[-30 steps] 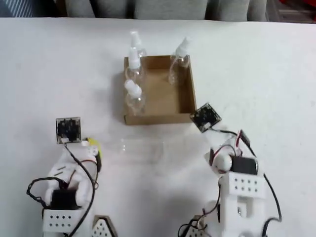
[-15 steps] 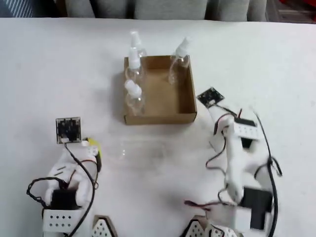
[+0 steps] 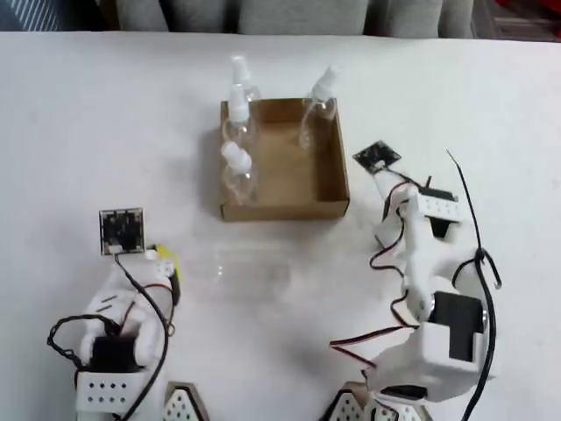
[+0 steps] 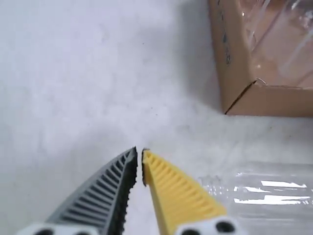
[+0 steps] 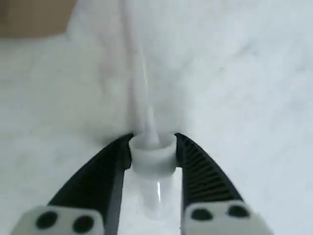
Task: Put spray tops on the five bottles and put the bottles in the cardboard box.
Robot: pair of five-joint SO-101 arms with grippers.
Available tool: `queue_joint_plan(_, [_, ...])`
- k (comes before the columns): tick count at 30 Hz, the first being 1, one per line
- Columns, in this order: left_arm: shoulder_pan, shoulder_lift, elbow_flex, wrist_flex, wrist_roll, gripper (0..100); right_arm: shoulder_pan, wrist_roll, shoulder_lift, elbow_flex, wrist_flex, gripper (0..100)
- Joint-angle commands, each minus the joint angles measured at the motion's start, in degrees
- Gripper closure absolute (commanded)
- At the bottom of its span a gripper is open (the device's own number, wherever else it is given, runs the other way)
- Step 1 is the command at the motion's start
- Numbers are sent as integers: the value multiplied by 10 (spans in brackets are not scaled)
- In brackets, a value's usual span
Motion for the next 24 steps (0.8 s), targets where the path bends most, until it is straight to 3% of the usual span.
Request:
queue_joint_plan(1, [0, -3, -1, -13, -4, 977, 5, -12, -20, -14, -7, 976])
queue_joint_plan(7, [-6, -5, -1, -13, -4, 977, 7, -135, -100, -15, 22, 983])
queue_joint_plan(14, [-112, -2, -44, 24, -3, 977, -10, -234, -247, -18, 166, 983])
queue_joint_plan(20, [-159, -1, -68, 73, -3, 978, -37, -264, -408, -16, 284, 983])
queue_joint_plan(24, [-159, -1, -116, 127, -4, 978, -109, -265, -509, -14, 350, 983])
